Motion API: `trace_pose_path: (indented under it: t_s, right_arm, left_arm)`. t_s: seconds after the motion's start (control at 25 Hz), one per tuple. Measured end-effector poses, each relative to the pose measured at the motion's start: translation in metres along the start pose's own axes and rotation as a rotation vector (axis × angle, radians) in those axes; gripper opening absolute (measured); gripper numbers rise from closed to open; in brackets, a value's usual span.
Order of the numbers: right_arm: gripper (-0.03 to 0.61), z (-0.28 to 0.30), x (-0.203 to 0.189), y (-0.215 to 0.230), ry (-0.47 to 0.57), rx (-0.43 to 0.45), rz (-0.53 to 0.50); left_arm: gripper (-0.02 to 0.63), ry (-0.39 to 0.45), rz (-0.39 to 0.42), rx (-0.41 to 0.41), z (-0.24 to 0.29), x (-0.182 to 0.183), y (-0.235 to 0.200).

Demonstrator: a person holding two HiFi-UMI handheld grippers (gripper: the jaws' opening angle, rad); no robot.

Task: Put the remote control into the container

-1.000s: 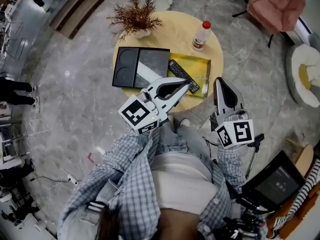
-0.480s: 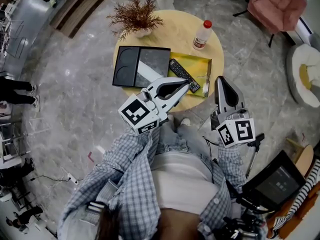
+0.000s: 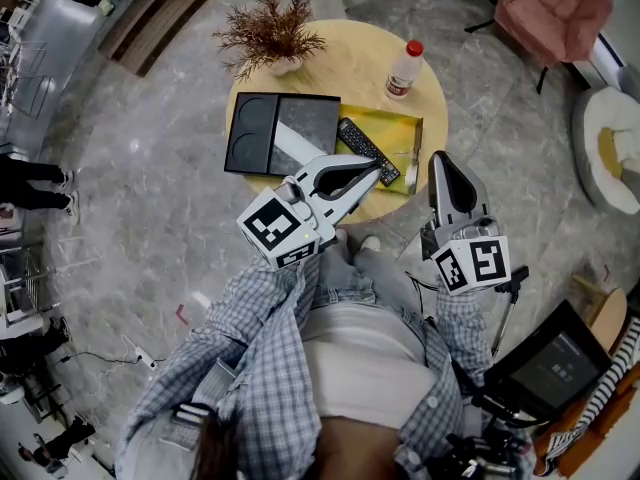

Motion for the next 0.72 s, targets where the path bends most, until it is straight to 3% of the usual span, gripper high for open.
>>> trace_pose_path:
  t_s: [0.72]
  right_arm:
    - [0.006,0.0009,-0.0035,-0.0015,-0.023,0.013,-0.004]
  left_arm:
    - [0.008,0.007,-0.006,-0.002,-0.0001,0.002,0.0012]
Point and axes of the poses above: the fingertips, and each gripper's own axes: z forward along the fingers, y to its right, x out of its top, the point moved 7 cm from there along -z, backward along the fingers, and after that the axes turned 4 degrees about -y, right-handed, at the moved point
